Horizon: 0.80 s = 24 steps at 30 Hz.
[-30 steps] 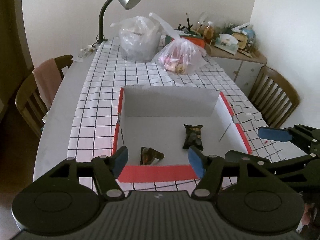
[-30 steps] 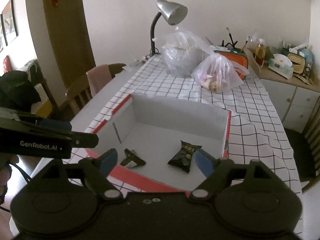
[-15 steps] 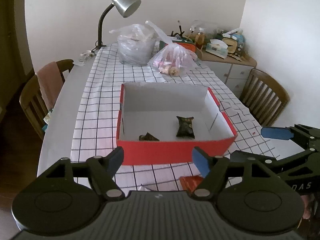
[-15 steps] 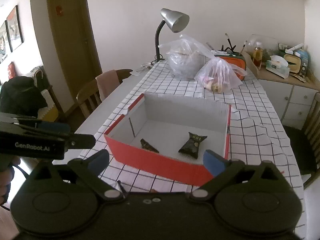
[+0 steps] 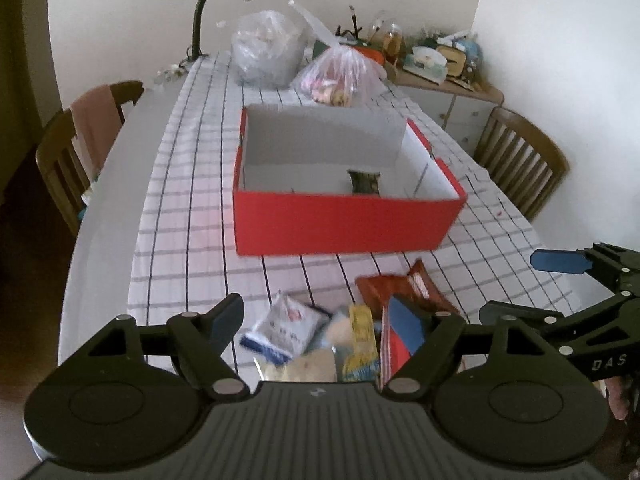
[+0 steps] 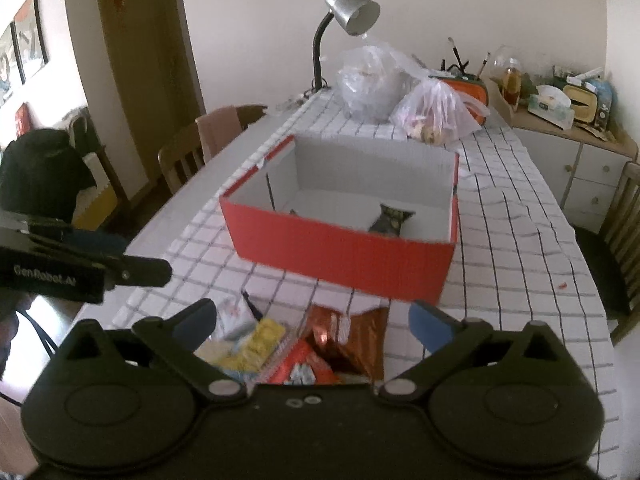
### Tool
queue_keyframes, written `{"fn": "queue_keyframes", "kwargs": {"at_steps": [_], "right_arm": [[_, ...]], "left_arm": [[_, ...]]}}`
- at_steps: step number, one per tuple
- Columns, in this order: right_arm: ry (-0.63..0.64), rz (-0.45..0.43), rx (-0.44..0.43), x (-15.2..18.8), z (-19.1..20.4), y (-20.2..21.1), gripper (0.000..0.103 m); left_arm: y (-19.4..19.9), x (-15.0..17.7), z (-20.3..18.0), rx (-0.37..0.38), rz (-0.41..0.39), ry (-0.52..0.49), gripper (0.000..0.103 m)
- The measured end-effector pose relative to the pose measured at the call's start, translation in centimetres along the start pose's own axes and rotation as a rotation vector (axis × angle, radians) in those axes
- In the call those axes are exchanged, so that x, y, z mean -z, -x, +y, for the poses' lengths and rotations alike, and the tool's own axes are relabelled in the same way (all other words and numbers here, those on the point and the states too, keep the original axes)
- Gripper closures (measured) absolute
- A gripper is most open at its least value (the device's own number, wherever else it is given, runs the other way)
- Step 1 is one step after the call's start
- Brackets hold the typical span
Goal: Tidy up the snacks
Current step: 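Move both grippers back from the box to the snack pile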
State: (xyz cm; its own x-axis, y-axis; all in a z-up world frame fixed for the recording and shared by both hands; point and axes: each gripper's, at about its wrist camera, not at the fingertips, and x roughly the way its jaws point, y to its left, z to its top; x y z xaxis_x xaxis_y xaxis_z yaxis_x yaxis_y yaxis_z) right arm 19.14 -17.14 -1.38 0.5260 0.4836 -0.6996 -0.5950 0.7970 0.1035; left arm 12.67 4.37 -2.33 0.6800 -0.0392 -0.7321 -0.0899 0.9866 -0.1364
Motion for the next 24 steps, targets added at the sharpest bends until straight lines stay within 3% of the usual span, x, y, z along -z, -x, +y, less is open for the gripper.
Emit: {"fn": "queue_keyframes", "kwargs": {"at_steps": [13, 24], "right_arm": [[-0.037, 0.141, 0.014, 6.4, 0.0, -1.0, 0.001], [0.051, 0.239, 0.007, 10.9, 1.5, -2.2, 0.005]], "left_arm": [[-1.8, 6.6, -2.0, 0.024, 0.126, -0.098, 0.023], [-4.7, 10.0, -3.2, 0.033, 0.233, -0.153, 0.023]]}}
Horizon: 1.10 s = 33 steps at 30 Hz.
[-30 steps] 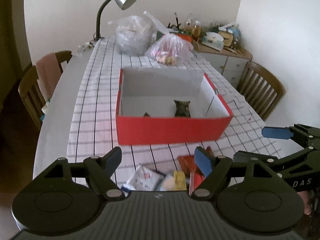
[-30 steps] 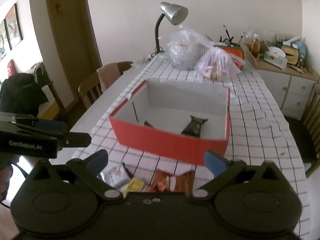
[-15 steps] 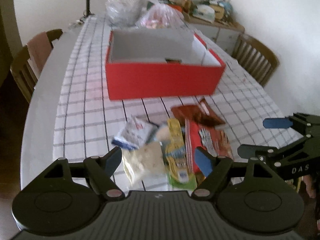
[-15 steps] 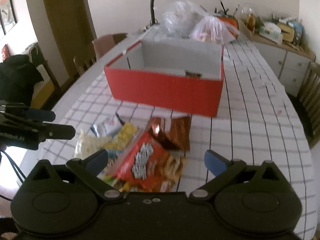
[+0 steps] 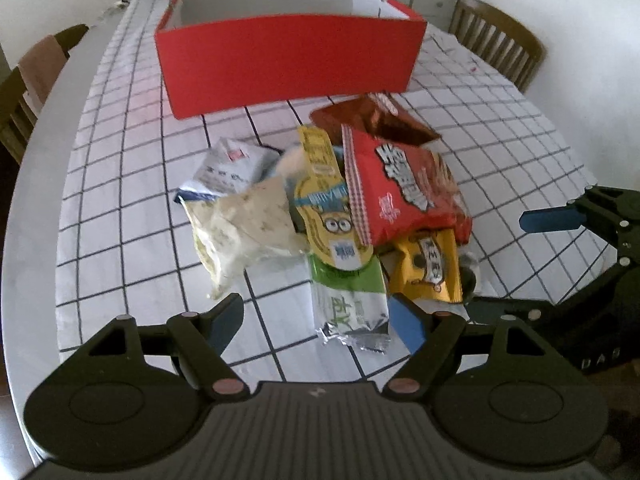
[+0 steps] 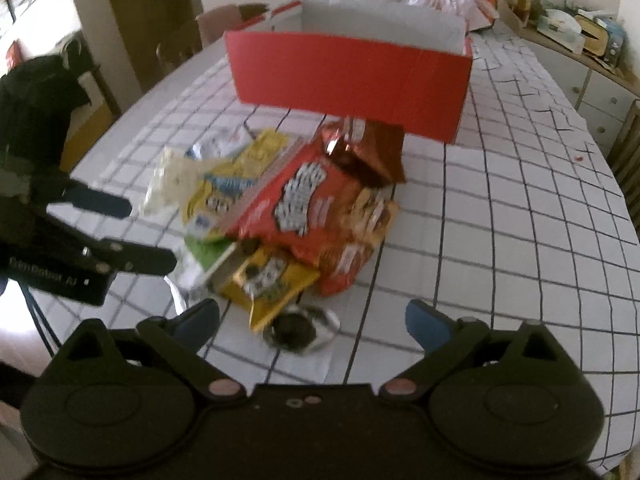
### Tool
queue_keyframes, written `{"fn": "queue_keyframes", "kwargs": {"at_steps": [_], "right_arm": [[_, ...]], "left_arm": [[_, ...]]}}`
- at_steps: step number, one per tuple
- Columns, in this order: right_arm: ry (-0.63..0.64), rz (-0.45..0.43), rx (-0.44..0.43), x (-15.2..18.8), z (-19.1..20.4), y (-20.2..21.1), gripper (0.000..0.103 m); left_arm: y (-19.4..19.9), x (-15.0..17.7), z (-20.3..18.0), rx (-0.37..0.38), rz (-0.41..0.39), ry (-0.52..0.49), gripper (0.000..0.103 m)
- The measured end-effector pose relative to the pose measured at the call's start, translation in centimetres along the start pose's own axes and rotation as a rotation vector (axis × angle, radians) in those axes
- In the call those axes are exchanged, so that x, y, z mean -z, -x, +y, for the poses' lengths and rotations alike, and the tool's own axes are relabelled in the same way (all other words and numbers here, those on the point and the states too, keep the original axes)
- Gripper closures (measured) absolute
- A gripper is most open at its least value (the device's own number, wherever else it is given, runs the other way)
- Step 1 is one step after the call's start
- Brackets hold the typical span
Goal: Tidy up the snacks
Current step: 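Move both grippers back from the box to the snack pile, then grasp the green-and-white packet with the left gripper while the right grasps the round silver snack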
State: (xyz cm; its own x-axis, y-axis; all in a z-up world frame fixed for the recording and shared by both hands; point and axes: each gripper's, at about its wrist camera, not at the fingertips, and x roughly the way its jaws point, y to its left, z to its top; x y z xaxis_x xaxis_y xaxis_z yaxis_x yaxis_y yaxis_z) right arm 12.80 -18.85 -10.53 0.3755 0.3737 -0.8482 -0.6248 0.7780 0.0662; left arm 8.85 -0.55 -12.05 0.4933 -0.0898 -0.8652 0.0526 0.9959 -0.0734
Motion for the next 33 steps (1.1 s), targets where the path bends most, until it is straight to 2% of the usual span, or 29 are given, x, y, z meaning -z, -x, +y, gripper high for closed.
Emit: {"fn": "queue_keyframes", "kwargs": {"at_steps": [14, 19, 23, 26, 29, 33], "right_arm": [[0.109, 0.038, 0.000, 1.3, 0.7, -2.0, 0.030], [0.129, 0.031, -0.012, 1.2, 1.0, -2.3, 0.033], [0.147, 0.024, -0.020, 0.9, 1.4, -2.3, 0.041], [0.157, 0.021, -0.023, 0.8, 1.7, -2.4, 0.043], [0.156, 0.018, -0.025, 0.7, 1.7, -2.4, 0.045], [0.160, 0.012, -0.030, 0.6, 1.8, -2.5, 0.049]], "left_arm": [[-2.7, -0.7, -1.0, -0.016, 0.042, -0.010, 0.023], [-3.2, -1.1, -1.0, -0.015, 0.049, 0.002, 0.024], [-3.6, -1.4, -1.0, -0.017, 0.055, 0.007, 0.027], [-4.0, -1.6, -1.0, -0.011, 0.065, 0.006, 0.033], [-4.0, -1.7, -1.1, -0.014, 0.063, 0.005, 0.034], [-4.0, -1.8, -1.2, -0.014, 0.060, 0.003, 0.043]]}}
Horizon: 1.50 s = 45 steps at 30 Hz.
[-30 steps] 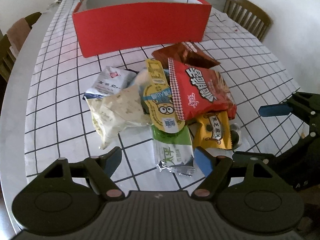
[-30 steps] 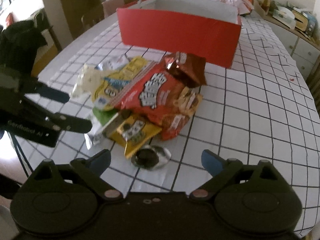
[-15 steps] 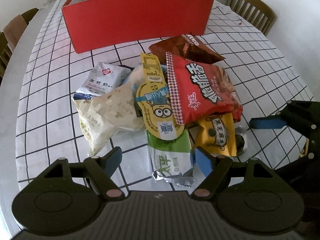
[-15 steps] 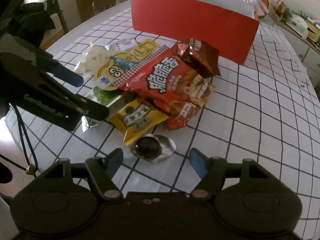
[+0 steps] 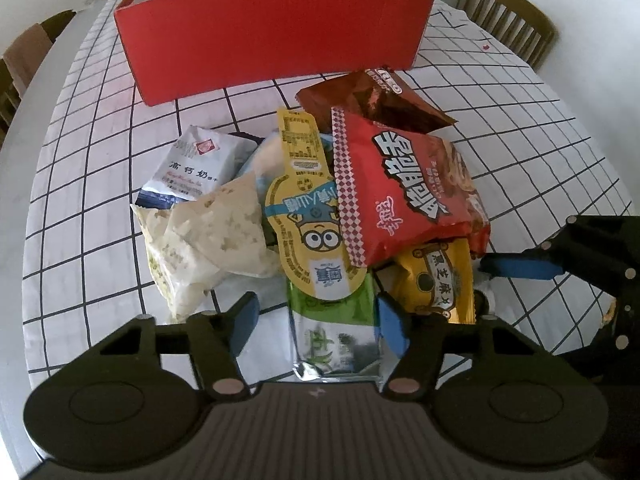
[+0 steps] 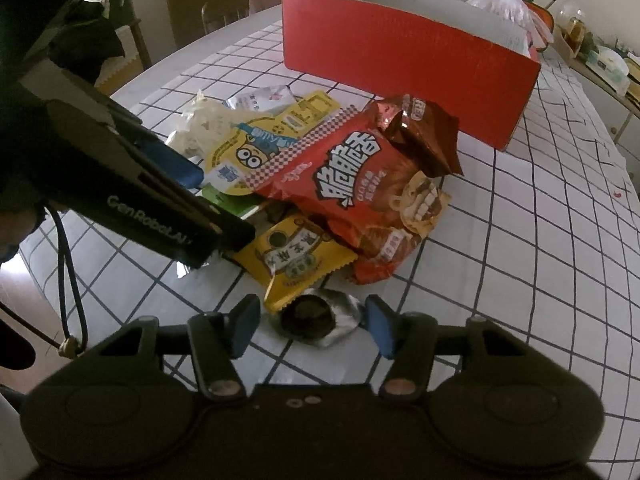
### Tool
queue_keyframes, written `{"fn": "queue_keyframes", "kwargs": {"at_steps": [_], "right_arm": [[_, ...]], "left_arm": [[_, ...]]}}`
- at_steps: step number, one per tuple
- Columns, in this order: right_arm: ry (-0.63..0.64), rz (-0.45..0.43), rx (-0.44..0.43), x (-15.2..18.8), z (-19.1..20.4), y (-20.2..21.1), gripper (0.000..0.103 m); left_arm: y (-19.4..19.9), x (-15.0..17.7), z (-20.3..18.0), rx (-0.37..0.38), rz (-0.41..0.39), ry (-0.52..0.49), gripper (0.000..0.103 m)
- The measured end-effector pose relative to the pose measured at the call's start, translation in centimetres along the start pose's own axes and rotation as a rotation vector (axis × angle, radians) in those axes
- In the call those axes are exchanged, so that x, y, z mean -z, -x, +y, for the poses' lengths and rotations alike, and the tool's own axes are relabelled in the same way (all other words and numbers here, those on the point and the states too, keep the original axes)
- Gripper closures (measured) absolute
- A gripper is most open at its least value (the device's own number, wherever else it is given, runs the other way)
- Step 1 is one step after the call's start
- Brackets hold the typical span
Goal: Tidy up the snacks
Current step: 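Grasp the green-and-white packet with the left gripper while the right grasps the round silver snack, then carry both snacks over the red box and open the right gripper to drop the round snack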
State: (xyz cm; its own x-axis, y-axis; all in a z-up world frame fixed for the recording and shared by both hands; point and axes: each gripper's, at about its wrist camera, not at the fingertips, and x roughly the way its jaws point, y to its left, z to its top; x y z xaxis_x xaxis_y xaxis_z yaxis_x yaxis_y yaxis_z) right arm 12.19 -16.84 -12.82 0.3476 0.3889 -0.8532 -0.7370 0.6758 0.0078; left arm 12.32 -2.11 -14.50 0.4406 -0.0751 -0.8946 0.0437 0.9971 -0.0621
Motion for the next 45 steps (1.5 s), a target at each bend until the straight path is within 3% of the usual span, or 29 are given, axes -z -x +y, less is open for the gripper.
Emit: {"fn": "queue_keyframes", "kwargs": {"at_steps": [5, 15, 29, 45], "right_arm": [[0.001, -0.003, -0.001, 0.0, 0.1, 0.1, 0.055], [-0.043, 0.000, 0.029, 1.2, -0.3, 1.1, 0.057], [-0.249, -0.050, 0.021, 1.7, -2.8, 4.8, 0.057], [-0.259, -0.156, 0.009, -2.4, -3.3, 8.2, 0.057]], "left_arm": [[0.3, 0.1, 0.1, 0.010, -0.004, 0.001, 0.060], [1.0, 1.1, 0.6, 0.055, 0.007, 0.043, 0.061], [4.1, 2.0, 1.7, 0.248, 0.016, 0.173, 0.062], [9.0, 1.6, 3.5, 0.250, -0.099, 0.241, 0.062]]}}
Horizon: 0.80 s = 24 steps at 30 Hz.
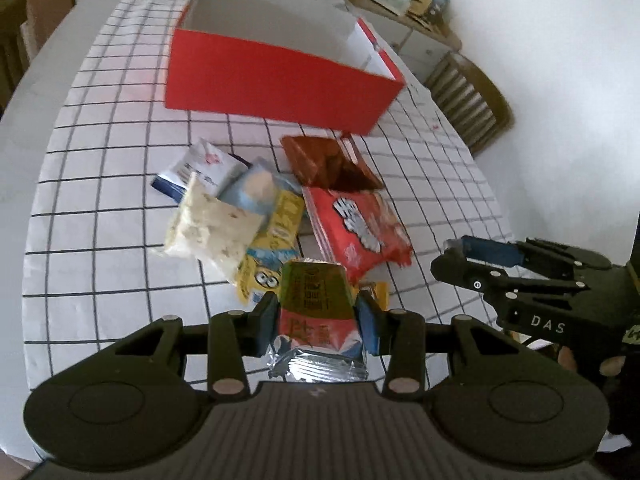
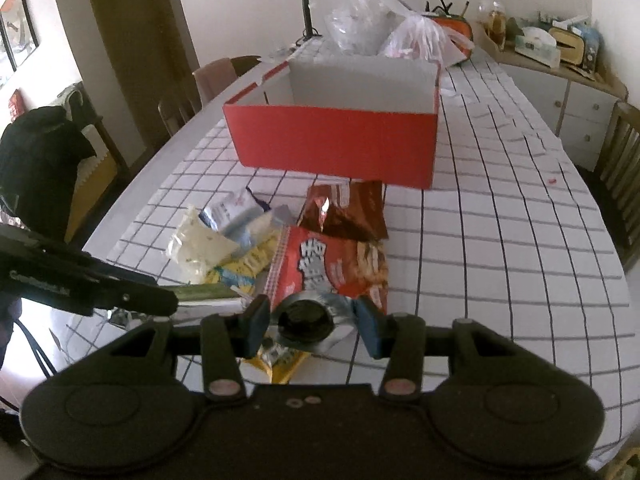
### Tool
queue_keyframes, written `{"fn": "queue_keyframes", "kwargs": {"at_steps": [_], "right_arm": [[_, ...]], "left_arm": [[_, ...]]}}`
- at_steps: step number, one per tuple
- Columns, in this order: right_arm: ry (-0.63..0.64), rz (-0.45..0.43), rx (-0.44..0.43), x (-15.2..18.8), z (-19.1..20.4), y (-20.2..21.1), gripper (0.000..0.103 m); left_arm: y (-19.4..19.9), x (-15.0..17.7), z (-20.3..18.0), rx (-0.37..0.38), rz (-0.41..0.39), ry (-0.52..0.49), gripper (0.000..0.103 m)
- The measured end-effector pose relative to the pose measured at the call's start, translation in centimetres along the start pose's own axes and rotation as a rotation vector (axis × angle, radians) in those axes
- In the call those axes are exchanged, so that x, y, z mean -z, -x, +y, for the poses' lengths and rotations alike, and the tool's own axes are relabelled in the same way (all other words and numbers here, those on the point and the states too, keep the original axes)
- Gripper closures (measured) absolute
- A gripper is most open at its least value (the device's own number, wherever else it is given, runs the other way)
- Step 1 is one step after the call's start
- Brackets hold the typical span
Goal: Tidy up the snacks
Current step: 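Carry both snacks over the red box and open the right gripper to drop the round snack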
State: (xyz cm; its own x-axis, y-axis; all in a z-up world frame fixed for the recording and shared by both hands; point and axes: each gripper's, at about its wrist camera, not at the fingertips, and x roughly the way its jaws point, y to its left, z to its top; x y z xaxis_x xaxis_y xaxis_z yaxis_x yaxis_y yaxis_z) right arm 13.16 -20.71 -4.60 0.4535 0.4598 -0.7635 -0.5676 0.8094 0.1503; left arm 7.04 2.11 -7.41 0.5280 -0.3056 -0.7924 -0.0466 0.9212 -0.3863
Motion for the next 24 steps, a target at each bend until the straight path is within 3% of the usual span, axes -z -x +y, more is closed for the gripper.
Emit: {"fn": "queue_keyframes", "kwargs": {"at_steps": [7, 14, 24], "right_arm": [[0.023, -0.042, -0.012, -3.1, -0.1, 0.1, 0.057], [0.053, -0.120, -0.003, -8.2, -1.3, -0.1, 0.057], [0.096, -0.133, 0.040, -15.7, -4.1, -4.4, 0.057]], "left_arm": [[2.1, -2.1, -0.2, -0.010, -0.083, 0.005, 0.062], [3.8, -6.9, -1.3, -0.038, -0.205, -0.036, 0.062], [1.1, -15.4, -1.6, -0.147, -0.284, -0.085, 0.062]]}}
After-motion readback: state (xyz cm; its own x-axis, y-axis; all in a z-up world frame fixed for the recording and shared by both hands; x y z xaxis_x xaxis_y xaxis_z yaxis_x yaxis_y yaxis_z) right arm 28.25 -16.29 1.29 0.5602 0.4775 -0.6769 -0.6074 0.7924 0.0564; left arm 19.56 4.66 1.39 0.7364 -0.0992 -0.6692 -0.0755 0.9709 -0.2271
